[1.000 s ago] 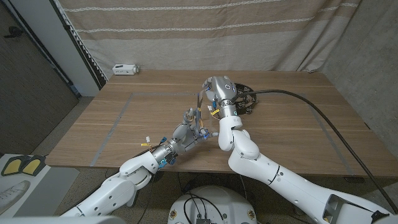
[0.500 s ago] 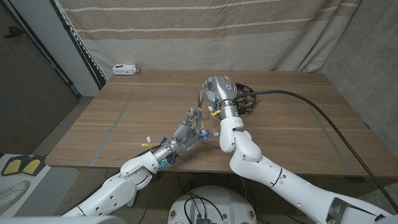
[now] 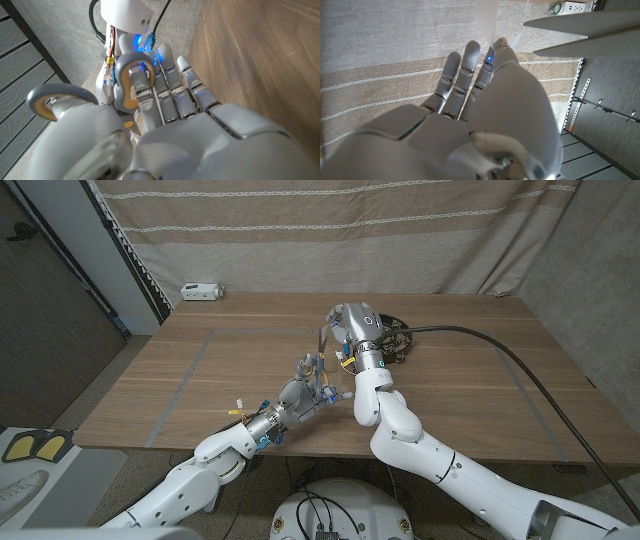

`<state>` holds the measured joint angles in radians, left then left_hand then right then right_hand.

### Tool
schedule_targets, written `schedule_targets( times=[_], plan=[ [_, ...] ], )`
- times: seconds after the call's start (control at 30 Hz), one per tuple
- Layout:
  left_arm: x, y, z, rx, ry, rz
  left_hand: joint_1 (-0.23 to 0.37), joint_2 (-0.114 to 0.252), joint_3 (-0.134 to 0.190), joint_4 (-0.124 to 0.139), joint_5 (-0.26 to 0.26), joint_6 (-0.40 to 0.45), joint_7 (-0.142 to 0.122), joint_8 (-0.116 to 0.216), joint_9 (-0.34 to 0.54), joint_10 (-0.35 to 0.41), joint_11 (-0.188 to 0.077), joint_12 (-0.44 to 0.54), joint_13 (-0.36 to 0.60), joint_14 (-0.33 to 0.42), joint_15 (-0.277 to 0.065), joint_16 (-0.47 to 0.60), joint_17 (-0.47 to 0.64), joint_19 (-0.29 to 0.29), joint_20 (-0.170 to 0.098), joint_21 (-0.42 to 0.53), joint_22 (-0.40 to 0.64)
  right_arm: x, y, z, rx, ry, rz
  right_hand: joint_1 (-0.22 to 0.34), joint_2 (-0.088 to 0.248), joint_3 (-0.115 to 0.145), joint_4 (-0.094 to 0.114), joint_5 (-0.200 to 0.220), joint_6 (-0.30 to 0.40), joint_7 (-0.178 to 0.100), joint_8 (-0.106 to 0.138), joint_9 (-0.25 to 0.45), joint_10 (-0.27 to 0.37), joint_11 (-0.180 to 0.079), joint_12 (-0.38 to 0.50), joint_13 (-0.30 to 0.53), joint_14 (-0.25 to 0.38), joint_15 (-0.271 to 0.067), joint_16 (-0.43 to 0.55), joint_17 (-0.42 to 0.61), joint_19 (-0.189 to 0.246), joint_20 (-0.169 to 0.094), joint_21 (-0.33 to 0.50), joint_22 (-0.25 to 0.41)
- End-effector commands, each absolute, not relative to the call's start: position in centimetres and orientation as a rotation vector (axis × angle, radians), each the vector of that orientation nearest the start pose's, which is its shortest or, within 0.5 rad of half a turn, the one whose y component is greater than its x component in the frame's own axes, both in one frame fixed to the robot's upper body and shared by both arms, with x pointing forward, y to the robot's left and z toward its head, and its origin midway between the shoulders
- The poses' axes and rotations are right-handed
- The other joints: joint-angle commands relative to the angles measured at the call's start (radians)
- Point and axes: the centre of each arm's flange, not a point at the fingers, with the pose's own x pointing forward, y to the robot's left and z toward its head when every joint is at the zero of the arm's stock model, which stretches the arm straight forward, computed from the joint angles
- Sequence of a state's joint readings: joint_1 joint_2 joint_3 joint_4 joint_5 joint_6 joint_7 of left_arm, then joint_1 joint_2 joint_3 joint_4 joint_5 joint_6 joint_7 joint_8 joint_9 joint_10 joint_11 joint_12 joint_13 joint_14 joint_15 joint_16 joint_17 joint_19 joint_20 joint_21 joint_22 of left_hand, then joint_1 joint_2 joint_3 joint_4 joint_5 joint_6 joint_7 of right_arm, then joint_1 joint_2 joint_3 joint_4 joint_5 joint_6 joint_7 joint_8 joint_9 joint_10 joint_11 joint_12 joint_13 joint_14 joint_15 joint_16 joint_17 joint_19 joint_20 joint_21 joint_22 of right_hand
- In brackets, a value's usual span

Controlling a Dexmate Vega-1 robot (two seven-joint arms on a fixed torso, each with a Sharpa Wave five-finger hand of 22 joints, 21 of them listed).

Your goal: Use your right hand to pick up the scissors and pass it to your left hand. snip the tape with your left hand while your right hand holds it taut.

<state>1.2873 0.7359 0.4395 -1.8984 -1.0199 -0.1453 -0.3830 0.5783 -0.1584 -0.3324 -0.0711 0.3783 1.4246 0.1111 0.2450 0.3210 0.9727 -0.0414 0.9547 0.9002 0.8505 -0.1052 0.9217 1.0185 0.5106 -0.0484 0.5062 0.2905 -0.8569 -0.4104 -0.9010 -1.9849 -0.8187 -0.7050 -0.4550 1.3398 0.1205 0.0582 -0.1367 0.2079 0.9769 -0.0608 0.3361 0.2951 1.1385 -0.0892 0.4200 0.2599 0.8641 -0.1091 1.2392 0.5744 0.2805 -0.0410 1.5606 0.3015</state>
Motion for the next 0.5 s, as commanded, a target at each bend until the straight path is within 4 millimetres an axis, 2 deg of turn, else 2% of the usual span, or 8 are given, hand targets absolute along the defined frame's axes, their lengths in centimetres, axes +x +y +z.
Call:
schedule_targets(
  times=[0.03,0.5],
  plan=[
    [49.24,16.36,-13.74,-0.267,-0.359,-0.941,0.005,0.011,-0.003,0.006,0.01,-0.057,0.062,0.004,0.001,0.061,-0.061,0.174,-0.004,-0.008,-0.052,0.01,0.007,0.007,0.004,-0.007,0.003,49.62,-4.47,-0.16,-1.102,-0.851,-0.382,-0.007,-0.003,0.007,-0.001,-0.003,-0.002,-0.001,-0.007,0.003,0.086,-0.06,0.004,0.031,-0.005,-0.109,0.008,0.0,0.004,-0.038,0.006,0.001],
    [49.61,16.21,-13.86,-0.277,-0.366,-0.943,0.004,0.012,-0.004,0.01,0.011,-0.056,0.061,0.007,0.002,0.058,-0.062,0.183,0.007,-0.006,-0.052,0.009,-0.001,0.008,0.005,-0.009,0.005,49.18,-4.6,-0.13,-1.104,-0.86,-0.379,-0.007,-0.004,0.009,-0.001,-0.004,-0.001,-0.001,-0.01,0.005,0.087,-0.061,0.0,0.034,-0.009,-0.109,0.018,-0.009,0.005,-0.04,0.006,-0.004]
  ],
)
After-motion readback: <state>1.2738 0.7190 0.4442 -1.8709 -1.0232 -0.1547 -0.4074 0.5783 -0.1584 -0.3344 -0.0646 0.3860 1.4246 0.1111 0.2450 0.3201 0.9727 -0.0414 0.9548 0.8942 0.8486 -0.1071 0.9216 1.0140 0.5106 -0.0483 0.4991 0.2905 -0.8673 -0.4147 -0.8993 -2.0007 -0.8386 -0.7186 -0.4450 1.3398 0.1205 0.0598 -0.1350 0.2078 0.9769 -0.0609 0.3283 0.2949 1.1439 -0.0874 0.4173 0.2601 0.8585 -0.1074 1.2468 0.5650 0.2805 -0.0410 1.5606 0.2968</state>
